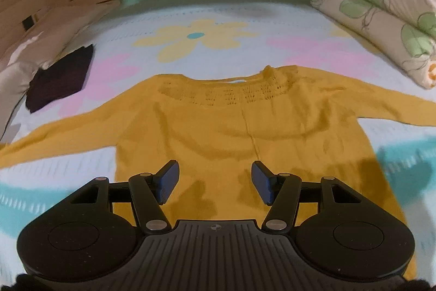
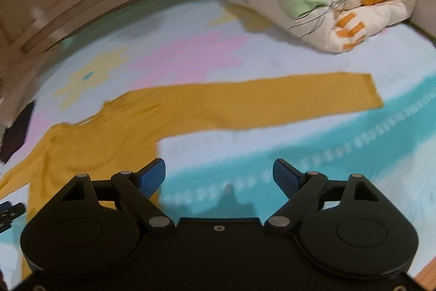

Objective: Fold small clothes
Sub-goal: 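Move the right gripper to the sweater's sleeve cuff and close on it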

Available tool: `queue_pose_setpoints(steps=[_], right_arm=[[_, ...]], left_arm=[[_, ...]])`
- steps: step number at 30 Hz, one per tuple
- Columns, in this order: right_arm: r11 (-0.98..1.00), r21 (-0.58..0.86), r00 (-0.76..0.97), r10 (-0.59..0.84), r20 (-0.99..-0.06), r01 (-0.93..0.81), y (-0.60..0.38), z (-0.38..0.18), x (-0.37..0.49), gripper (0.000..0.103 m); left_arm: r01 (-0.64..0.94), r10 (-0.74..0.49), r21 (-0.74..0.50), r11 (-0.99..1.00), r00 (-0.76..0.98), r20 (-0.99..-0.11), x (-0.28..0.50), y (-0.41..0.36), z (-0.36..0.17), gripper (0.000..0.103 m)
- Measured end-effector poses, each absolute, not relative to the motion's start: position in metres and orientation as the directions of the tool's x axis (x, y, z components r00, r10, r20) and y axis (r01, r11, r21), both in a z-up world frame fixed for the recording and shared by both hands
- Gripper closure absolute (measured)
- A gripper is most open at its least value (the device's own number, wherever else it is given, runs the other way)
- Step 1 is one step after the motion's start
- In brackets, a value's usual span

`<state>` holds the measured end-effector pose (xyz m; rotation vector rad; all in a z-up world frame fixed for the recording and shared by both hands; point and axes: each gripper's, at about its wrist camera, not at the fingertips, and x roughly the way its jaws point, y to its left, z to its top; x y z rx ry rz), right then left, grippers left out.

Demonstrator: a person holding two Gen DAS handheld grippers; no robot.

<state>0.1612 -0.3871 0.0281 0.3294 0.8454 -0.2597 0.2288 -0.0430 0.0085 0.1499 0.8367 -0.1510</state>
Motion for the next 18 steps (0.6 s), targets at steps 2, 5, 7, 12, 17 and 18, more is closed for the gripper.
queue_pose_setpoints(steps=[2, 5, 7, 12, 17, 18], right_arm=[[0.915, 0.193, 0.646, -0.09, -0.758, 0.354, -0.405, 0.021, 0.169, 0.021], [0.898, 0.206, 0.637, -0.1, -0.764, 0.388, -0.428, 0.008, 0.177, 0.027], [0.887, 0.206, 0.626, -0.112, -0.772, 0.413, -0.444, -0.002, 0.182, 0.032], [0.846, 0.192, 0.601, -0.177, -0.78, 0.498, -0.484, -0.017, 0.193, 0.036], [0.772, 0.218, 0.608, -0.258, -0.751, 0.597, -0.529, -0.02, 0.195, 0.035], [0.756, 0.222, 0.605, -0.273, -0.748, 0.616, -0.538, -0.021, 0.196, 0.035]], left_arm=[[0.191, -0.077, 0.061, 0.98, 0.639, -0.765, 0.242, -0.048, 0.0, 0.046], [0.179, -0.1, 0.008, 0.984, 0.587, -0.803, 0.26, -0.05, -0.015, 0.046], [0.175, -0.092, 0.01, 0.985, 0.566, -0.819, 0.272, -0.05, -0.026, 0.046], [0.174, -0.033, 0.072, 0.982, 0.535, -0.845, 0.29, -0.049, -0.052, 0.047], [0.16, -0.042, 0.049, 0.986, 0.519, -0.854, 0.296, -0.042, -0.064, 0.046], [0.164, -0.041, 0.053, 0.985, 0.519, -0.854, 0.296, -0.043, -0.065, 0.046]])
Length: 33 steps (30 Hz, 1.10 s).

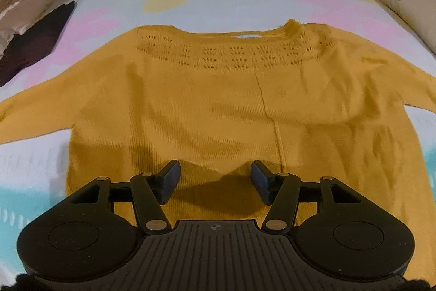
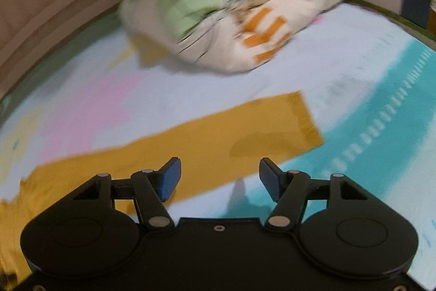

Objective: Fold small clothes
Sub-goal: 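Move the right gripper to the sweater's sleeve cuff and close on it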

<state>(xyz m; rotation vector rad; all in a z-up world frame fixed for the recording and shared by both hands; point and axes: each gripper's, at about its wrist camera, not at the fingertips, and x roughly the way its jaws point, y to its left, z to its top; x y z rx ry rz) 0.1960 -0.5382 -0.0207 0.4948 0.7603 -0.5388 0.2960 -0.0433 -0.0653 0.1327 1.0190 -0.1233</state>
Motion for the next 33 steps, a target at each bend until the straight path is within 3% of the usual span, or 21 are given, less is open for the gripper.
queue_pose_setpoints(steps=[11, 23, 24, 26, 27, 33], right_arm=[[0.595, 0.243, 0.524, -0.359, -0.773, 0.766, -0.605, -0.054, 0.183, 0.035], [0.627, 0.369, 0.631, -0.261, -0.731, 0.686, -0.613, -0.075, 0.184, 0.031], [0.636, 0.372, 0.636, -0.25, -0.73, 0.676, -0.612, -0.076, 0.186, 0.033], [0.655, 0.395, 0.659, -0.215, -0.721, 0.645, -0.611, -0.077, 0.19, 0.053], [0.648, 0.426, 0.666, -0.172, -0.725, 0.631, -0.612, -0.08, 0.192, 0.091], [0.696, 0.376, 0.667, -0.199, -0.718, 0.612, -0.589, -0.055, 0.203, 0.088]], left_arm=[[0.155, -0.02, 0.072, 0.985, 0.521, -0.853, 0.3, -0.051, -0.066, 0.046], [0.148, -0.015, 0.072, 0.986, 0.517, -0.856, 0.304, -0.052, -0.066, 0.042], [0.148, -0.014, 0.073, 0.986, 0.516, -0.857, 0.304, -0.052, -0.066, 0.041], [0.145, -0.01, 0.075, 0.987, 0.514, -0.858, 0.305, -0.051, -0.067, 0.037], [0.145, -0.014, 0.071, 0.987, 0.512, -0.859, 0.306, -0.05, -0.067, 0.037], [0.111, -0.027, 0.032, 0.993, 0.497, -0.867, 0.309, -0.04, -0.062, 0.038]])
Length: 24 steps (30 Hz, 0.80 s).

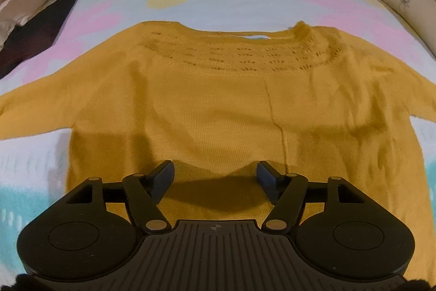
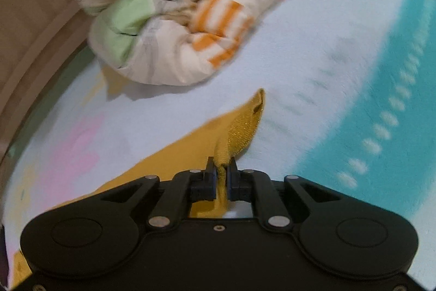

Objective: Fold small clothes
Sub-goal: 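Move the right gripper to the sweater's sleeve cuff and close on it, then carry the held sleeve across the sweater body and open the right gripper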

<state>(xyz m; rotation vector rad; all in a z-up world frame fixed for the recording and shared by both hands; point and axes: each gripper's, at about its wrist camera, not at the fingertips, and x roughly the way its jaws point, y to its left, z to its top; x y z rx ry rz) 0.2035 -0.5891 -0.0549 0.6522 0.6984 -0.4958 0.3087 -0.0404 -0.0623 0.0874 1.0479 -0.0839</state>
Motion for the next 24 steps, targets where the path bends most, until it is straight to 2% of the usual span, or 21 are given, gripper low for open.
queue_pose_setpoints(steps=[6, 13, 17, 24], right_arm=[[0.796, 0.389, 0.754, -0.124, -0.645, 0.463, -0.544, 0.007, 0.231, 0.088], [0.882, 0.406, 0.806, 0.053, -0.589, 0.239, -0.454, 0.066, 0.277, 0.088], [0.902, 0.416, 0.795, 0.169, -0.583, 0.113, -0.391, 0.08, 0.302, 0.088], [0.882, 0.469, 0.728, 0.354, -0.588, -0.05, -0.29, 0.069, 0.343, 0.088]], left_arm=[[0.052, 0.006, 0.039, 0.998, 0.527, -0.85, 0.311, -0.024, -0.047, 0.038], [-0.048, 0.062, 0.042, 0.998, 0.576, -0.815, 0.318, 0.009, -0.02, 0.038], [-0.081, 0.097, 0.062, 0.995, 0.585, -0.805, 0.319, 0.026, -0.011, 0.038], [-0.148, 0.078, -0.006, 0.989, 0.554, -0.829, 0.322, 0.062, -0.001, 0.038]])
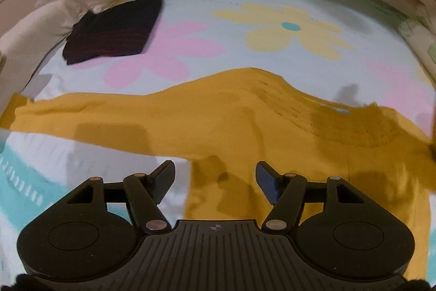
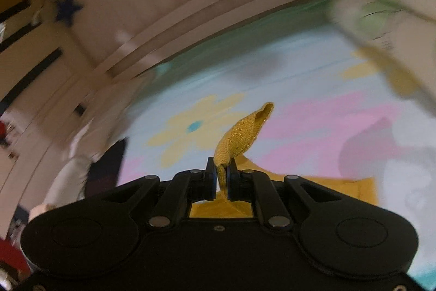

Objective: Fold small clothes
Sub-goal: 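Carry the held sleeve across the sweater body and open the right gripper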

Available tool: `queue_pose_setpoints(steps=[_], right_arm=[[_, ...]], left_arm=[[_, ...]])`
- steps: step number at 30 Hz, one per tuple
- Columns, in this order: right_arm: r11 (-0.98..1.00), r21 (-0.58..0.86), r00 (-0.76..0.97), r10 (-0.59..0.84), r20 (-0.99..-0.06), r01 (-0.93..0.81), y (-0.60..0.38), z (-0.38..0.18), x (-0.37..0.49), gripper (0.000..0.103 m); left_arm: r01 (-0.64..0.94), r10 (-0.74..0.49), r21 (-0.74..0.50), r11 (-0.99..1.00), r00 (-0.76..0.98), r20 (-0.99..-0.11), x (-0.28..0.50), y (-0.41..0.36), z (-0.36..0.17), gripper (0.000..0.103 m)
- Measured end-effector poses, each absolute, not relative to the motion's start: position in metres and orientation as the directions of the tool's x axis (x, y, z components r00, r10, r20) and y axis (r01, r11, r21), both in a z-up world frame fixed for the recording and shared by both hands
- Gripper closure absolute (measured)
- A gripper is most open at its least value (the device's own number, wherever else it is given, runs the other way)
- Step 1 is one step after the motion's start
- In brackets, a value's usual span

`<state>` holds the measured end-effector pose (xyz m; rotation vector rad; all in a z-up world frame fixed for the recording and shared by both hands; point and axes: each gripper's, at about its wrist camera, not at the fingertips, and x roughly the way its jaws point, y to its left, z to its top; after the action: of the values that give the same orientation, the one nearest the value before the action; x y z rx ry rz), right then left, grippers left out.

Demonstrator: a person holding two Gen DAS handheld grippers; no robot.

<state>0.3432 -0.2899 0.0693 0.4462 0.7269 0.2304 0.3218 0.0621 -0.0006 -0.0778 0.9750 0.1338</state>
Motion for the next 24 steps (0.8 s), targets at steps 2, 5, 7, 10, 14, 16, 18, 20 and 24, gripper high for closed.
queue_pose_setpoints(steps=[2, 5, 7, 10, 14, 16, 18, 20, 24], right_arm=[[0.877, 0.473, 0.708, 0.383, -0.594, -0.078, -0.264, 0.062, 0.355, 0.088], [0.86, 0.499, 0.684, 0.427, -0.592, -0.105, -0.224, 0.052, 0.363, 0.088], [0.852, 0.51, 0.672, 0.448, -0.59, -0.119, -0.202, 0.044, 0.37, 0.088], [0.85, 0.507, 0.653, 0.465, -0.598, -0.141, -0.166, 0.032, 0.377, 0.088], [0.846, 0.512, 0.638, 0.476, -0.605, -0.146, -0.131, 0.011, 0.382, 0.088], [0.854, 0.499, 0.629, 0.47, -0.619, -0.147, -0.113, 0.0, 0.388, 0.088], [0.859, 0.489, 0.618, 0.468, -0.632, -0.152, -0.102, -0.011, 0.387, 0.088], [0.86, 0.486, 0.608, 0.471, -0.639, -0.155, -0.094, -0.02, 0.387, 0.088], [0.853, 0.495, 0.593, 0.486, -0.642, -0.163, -0.081, -0.034, 0.386, 0.088]], left_arm=[[-0.175, 0.082, -0.021, 0.984, 0.558, -0.826, 0.321, 0.074, 0.003, 0.038], [-0.212, 0.089, -0.038, 0.976, 0.56, -0.824, 0.321, 0.087, 0.007, 0.038], [-0.232, 0.086, -0.056, 0.971, 0.559, -0.825, 0.321, 0.097, 0.008, 0.038], [-0.263, 0.083, -0.08, 0.962, 0.558, -0.826, 0.321, 0.11, 0.011, 0.038], [-0.3, 0.105, -0.081, 0.95, 0.554, -0.826, 0.324, 0.124, 0.01, 0.038], [-0.314, 0.106, -0.087, 0.945, 0.55, -0.829, 0.324, 0.13, 0.009, 0.038], [-0.321, 0.107, -0.09, 0.943, 0.546, -0.831, 0.325, 0.134, 0.007, 0.038], [-0.328, 0.114, -0.086, 0.941, 0.544, -0.831, 0.325, 0.137, 0.007, 0.038], [-0.34, 0.114, -0.094, 0.936, 0.543, -0.832, 0.325, 0.14, 0.006, 0.038]])
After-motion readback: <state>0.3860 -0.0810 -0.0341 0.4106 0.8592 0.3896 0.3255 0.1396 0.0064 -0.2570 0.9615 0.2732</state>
